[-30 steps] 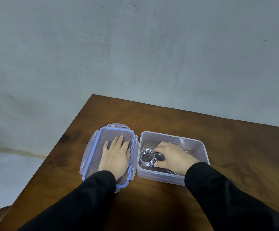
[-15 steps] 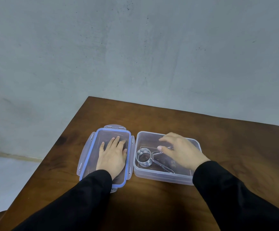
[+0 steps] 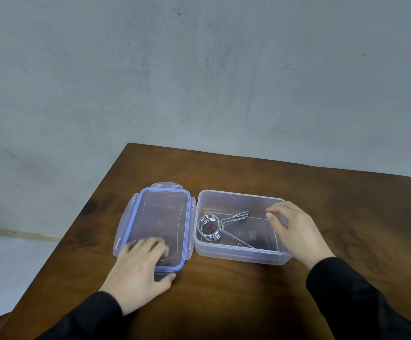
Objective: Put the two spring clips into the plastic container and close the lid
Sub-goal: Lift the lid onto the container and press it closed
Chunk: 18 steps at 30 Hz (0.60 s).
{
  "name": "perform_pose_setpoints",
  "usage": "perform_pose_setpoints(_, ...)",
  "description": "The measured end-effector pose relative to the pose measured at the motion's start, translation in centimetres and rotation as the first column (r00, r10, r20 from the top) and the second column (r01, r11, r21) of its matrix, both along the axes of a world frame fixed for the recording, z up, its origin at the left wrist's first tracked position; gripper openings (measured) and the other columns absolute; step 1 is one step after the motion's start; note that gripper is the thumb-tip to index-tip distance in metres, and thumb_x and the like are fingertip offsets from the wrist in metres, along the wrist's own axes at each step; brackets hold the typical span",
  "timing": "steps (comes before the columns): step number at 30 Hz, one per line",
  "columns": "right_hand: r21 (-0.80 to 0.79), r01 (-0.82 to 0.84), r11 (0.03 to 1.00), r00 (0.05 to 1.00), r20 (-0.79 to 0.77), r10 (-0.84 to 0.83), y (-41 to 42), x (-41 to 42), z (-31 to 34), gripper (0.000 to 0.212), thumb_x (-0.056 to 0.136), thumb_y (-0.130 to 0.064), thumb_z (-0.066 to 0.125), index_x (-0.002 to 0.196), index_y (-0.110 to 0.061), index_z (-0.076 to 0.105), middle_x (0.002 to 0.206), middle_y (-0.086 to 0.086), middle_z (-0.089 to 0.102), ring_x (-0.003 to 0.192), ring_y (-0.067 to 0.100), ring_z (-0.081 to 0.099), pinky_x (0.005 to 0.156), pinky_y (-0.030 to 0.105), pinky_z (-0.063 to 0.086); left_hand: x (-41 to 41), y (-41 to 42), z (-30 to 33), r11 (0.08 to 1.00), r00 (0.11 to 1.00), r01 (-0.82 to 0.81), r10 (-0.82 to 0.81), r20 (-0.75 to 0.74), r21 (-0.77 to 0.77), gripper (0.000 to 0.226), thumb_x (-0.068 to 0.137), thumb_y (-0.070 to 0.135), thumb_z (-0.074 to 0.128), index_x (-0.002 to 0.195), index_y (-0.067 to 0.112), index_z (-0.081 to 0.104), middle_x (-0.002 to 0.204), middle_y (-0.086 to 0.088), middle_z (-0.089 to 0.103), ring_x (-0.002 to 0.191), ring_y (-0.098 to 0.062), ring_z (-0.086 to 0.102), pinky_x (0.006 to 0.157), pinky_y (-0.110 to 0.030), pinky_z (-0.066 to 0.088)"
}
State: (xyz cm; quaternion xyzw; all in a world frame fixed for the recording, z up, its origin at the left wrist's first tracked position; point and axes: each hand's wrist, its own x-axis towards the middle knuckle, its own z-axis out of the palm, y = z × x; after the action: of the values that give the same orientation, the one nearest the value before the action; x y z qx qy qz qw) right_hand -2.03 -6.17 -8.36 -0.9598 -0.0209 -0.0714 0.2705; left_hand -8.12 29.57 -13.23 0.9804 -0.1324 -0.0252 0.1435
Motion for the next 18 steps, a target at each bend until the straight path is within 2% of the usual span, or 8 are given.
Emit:
perform_pose_setpoints(3, 0.015, 0.011, 1.000, 1.000, -0.013, -0.011, 0.0, -0.3, -0.3, 0.018, 0.101, -0.027, 0.061, 0.113, -0.022, 0.073, 0.115, -0.007, 0.067, 0.105, 0.010, 0.065, 0.088, 0.016, 0.047, -0.8, 0.8, -1.6, 0.996, 0.998, 0.064, -0.065, 0.015, 0.056, 0.022, 0.081, 0.059, 0.048, 0.096, 0.042, 0.051, 0.133, 0.017, 0.058, 0.128, -0.007, 0.049, 0.116, -0.035, 0.017)
perform_pose_setpoints(5, 0.006, 0.020, 1.000, 1.000, -0.023, -0.020, 0.0, -0.4, -0.4, 0.019, 0.101, -0.028, 0.061, 0.115, -0.023, 0.072, 0.118, -0.007, 0.068, 0.107, 0.010, 0.065, 0.089, 0.016, 0.047, -0.9, 1.2, -2.4, 0.995, 0.994, 0.076, -0.080, 0.073, 0.066, 0.021, 0.085, 0.053, 0.044, 0.096, 0.041, 0.057, 0.133, 0.014, 0.061, 0.125, -0.007, 0.053, 0.117, -0.032, 0.018)
perform_pose_setpoints(7, -0.008, 0.033, 0.999, 0.999, -0.028, -0.033, 0.1, -0.5, -0.5, 0.023, 0.101, -0.030, 0.061, 0.120, -0.025, 0.071, 0.123, -0.007, 0.067, 0.110, 0.010, 0.064, 0.091, 0.017, 0.048, -1.1, 1.6, -2.9, 0.994, 0.982, 0.111, -0.113, 0.151, 0.023, 0.029, 0.096, 0.049, 0.034, 0.095, 0.038, 0.060, 0.129, 0.013, 0.065, 0.120, -0.005, 0.056, 0.117, -0.024, 0.020)
perform_pose_setpoints(9, -0.012, 0.043, 0.999, 0.998, -0.037, -0.043, 0.1, -0.6, -0.5, 0.025, 0.101, -0.031, 0.060, 0.123, -0.025, 0.070, 0.127, -0.007, 0.066, 0.113, 0.011, 0.063, 0.093, 0.018, 0.048, -1.3, 1.7, -3.0, 0.985, 0.959, 0.175, -0.168, 0.230, -0.009, 0.046, 0.103, 0.047, 0.023, 0.096, 0.033, 0.066, 0.123, 0.011, 0.069, 0.116, -0.006, 0.060, 0.114, -0.025, 0.023)
perform_pose_setpoints(11, -0.016, 0.044, 0.999, 0.998, -0.044, -0.045, 0.1, -0.7, -0.6, 0.026, 0.101, -0.031, 0.060, 0.125, -0.026, 0.069, 0.129, -0.007, 0.066, 0.114, 0.011, 0.063, 0.092, 0.017, 0.048, -1.4, 1.8, -2.8, 0.977, 0.929, 0.209, -0.187, 0.320, -0.035, 0.048, 0.104, 0.043, 0.028, 0.098, 0.026, 0.072, 0.119, 0.007, 0.072, 0.113, -0.011, 0.063, 0.110, -0.027, 0.030)
perform_pose_setpoints(14, -0.014, 0.043, 0.999, 0.998, -0.045, -0.044, 0.1, -0.7, -0.7, 0.026, 0.101, -0.031, 0.060, 0.124, -0.026, 0.070, 0.129, -0.006, 0.066, 0.114, 0.011, 0.063, 0.093, 0.019, 0.050, -1.2, 1.8, -1.6, 0.982, 0.874, 0.165, -0.103, 0.475, -0.091, 0.053, 0.104, 0.041, 0.031, 0.100, 0.016, 0.077, 0.114, -0.001, 0.075, 0.107, -0.021, 0.070, 0.099, -0.030, 0.040)
perform_pose_setpoints(16, -0.023, 0.041, 0.999, 0.998, -0.040, -0.041, 0.0, -0.7, -0.7, 0.026, 0.100, -0.031, 0.060, 0.124, -0.026, 0.070, 0.129, -0.006, 0.066, 0.113, 0.011, 0.063, 0.092, 0.018, 0.050, -0.8, 2.1, -0.3, 0.985, 0.803, 0.130, -0.040, 0.595, -0.109, 0.055, 0.106, 0.036, 0.030, 0.099, 0.008, 0.077, 0.107, -0.007, 0.076, 0.098, -0.026, 0.073, 0.092, -0.032, 0.044)
perform_pose_setpoints(18, -0.025, 0.038, 0.999, 0.998, -0.040, -0.039, 0.0, -0.7, -0.7, 0.026, 0.100, -0.031, 0.060, 0.124, -0.026, 0.070, 0.129, -0.006, 0.066, 0.112, 0.011, 0.064, 0.091, 0.017, 0.050, -0.2, 2.6, 1.2, 0.989, 0.718, 0.076, 0.032, 0.695, -0.124, 0.043, 0.103, 0.024, 0.040, 0.097, 0.002, 0.075, 0.097, -0.014, 0.077, 0.088, -0.030, 0.072, 0.086, -0.034, 0.046)
